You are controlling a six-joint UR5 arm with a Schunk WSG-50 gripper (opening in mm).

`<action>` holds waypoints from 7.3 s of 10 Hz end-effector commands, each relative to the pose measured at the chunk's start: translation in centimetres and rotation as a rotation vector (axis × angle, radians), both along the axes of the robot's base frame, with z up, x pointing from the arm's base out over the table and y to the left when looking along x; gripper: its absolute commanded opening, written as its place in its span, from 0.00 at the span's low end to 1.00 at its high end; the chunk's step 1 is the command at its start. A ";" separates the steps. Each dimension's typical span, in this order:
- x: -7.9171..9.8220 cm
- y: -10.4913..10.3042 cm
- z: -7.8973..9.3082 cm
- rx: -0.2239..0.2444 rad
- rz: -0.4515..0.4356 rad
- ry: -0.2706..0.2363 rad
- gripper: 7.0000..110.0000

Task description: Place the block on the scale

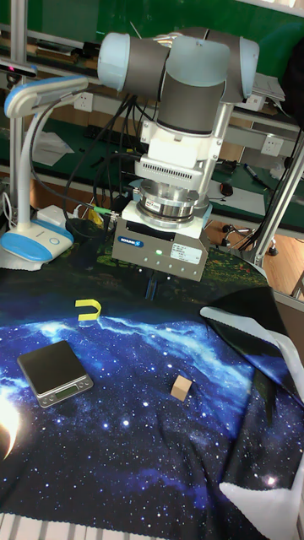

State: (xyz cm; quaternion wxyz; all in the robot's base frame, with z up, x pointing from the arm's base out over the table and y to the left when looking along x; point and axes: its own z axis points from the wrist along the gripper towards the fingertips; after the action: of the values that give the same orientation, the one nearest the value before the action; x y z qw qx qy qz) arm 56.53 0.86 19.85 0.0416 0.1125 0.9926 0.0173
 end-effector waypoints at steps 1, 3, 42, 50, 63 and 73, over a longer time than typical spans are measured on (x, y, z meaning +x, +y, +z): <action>-0.4 0.7 0.0 0.027 0.012 0.017 0.00; -0.9 1.4 0.1 0.054 0.028 0.035 0.00; -1.0 -0.5 -0.8 -0.018 0.065 0.037 0.00; -0.7 -0.3 -0.8 -0.017 0.095 0.055 0.00; 14.9 10.8 -15.8 -0.046 0.016 -0.030 0.00; 9.4 10.1 -18.9 -0.071 0.034 0.035 0.00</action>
State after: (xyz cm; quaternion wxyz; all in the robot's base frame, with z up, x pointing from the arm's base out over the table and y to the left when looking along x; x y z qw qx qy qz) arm 66.89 12.48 0.87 0.0303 0.0904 0.9954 -0.0095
